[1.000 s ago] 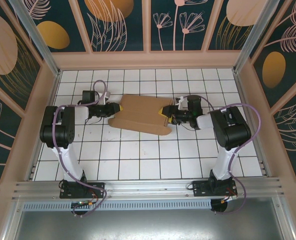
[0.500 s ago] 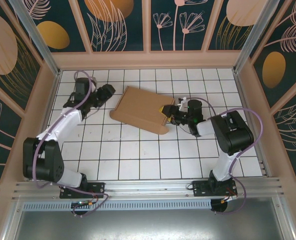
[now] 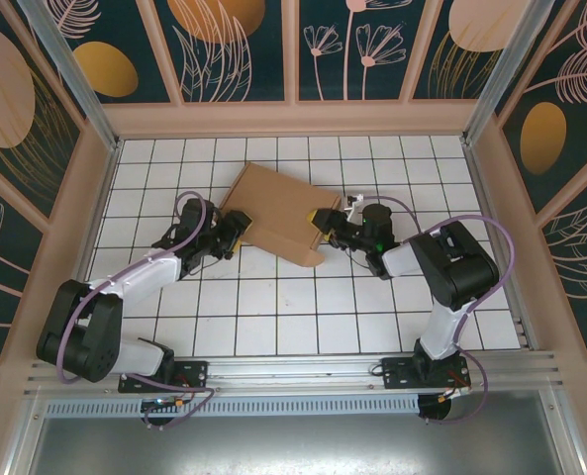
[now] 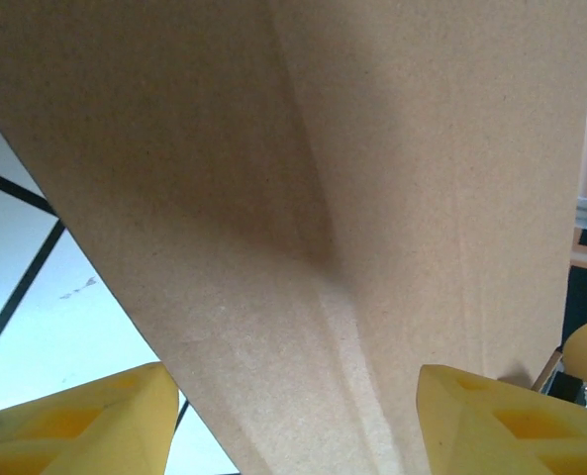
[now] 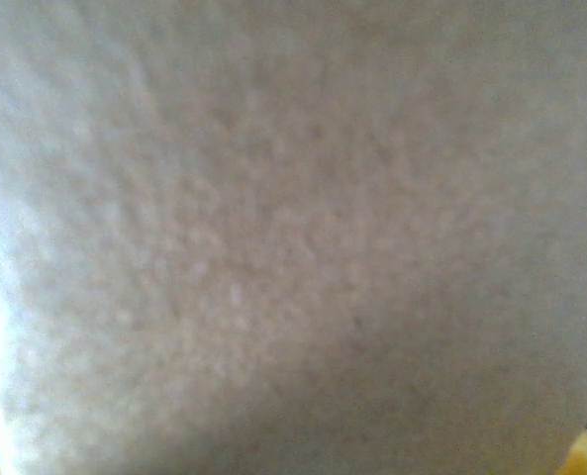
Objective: Fold the paper box
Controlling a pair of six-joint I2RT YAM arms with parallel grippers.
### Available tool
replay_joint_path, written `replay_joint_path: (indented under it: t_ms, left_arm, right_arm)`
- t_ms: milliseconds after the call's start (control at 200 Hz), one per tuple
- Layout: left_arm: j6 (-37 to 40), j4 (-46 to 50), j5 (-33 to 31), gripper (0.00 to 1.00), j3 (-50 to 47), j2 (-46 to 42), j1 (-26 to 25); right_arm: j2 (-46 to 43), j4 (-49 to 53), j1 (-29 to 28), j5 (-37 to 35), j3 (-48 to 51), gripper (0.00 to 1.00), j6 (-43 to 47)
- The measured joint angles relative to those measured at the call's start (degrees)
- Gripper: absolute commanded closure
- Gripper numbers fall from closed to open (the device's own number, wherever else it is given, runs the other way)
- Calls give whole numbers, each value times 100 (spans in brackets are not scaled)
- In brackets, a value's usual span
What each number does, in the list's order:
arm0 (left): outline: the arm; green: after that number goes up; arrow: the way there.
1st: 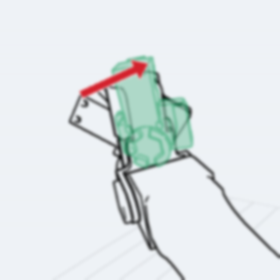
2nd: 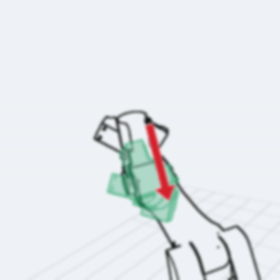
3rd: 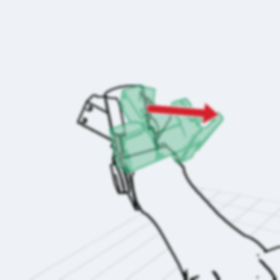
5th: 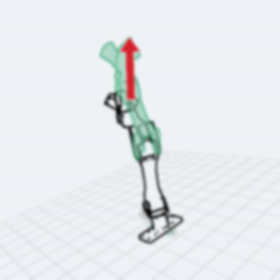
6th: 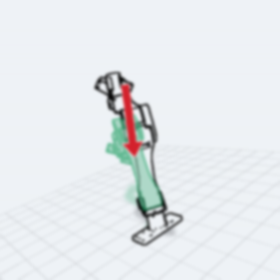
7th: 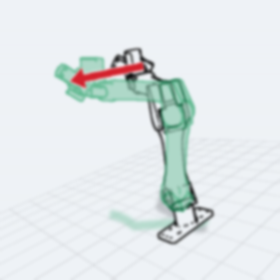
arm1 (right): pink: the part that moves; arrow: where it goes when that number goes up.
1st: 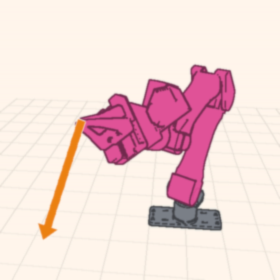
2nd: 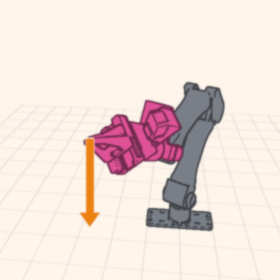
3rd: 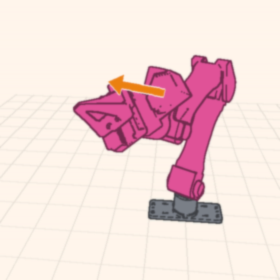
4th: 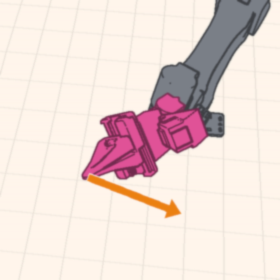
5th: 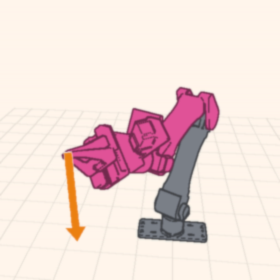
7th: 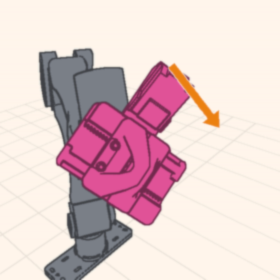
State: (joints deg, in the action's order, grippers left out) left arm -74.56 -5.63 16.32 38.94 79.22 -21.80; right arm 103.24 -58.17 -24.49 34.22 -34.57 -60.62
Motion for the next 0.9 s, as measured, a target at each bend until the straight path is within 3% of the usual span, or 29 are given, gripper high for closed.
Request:
replay_joint_path:
  t_ms: [345,901]
  left_arm:
    - [-22,280,-133,39,-111,-509,-44]
    - [142,868,168,40,214,-542,-105]
  right_arm:
    - [0,0,-103,-72,0,72,4]
    - [0,313,-221,-83,-2,72,157]
